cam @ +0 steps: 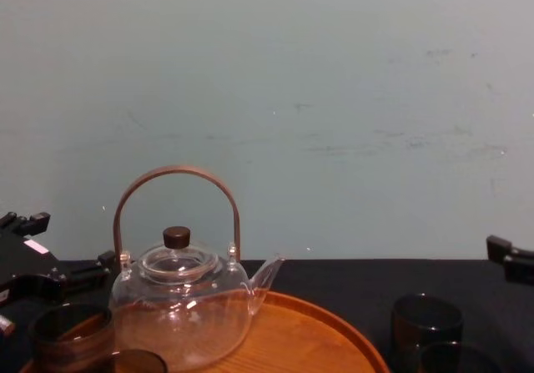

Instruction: Pick up the glass from the table and place it on the tray.

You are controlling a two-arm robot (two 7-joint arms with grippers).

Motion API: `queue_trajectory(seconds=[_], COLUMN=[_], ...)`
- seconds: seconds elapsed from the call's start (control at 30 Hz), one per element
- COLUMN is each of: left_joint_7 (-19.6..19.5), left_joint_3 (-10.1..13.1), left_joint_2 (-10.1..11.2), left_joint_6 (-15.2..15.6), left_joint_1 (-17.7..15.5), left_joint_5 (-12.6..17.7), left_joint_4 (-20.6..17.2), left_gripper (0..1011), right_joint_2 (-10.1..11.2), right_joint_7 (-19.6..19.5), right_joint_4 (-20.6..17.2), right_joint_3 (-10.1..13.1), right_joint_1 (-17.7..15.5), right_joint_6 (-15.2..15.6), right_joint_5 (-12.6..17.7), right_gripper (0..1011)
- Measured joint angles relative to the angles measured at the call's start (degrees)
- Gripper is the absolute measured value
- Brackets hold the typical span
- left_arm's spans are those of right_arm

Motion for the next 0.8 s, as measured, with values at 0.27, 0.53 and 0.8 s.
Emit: queue_trajectory(seconds=[0.27, 0.53, 0.8], left_joint_7=[0.0, 0.0, 0.0], left_joint_3=[0.0, 0.0, 0.0], left_joint_2=[0.0, 0.0, 0.0], left_joint_6=[0.0, 0.0, 0.0], left_joint_1=[0.0, 0.0, 0.0], left_joint_5=[0.0, 0.0, 0.0], left_joint_4=[0.0, 0.0, 0.0], left_gripper=[1001, 1002, 1001], right_joint_2=[0.9, 1.0, 0.1], right_joint_7=[1.5, 2.6, 3.5], right_joint_4=[-6.4, -10.0, -10.9], right_joint_3=[0.5, 0.4, 0.5], right_joint_1=[-5.2, -8.7, -10.3], right_joint_6=[1.4, 3.9, 5.2], right_joint_5=[1.0, 1.4, 1.4], right_gripper=[1002, 1002, 1002])
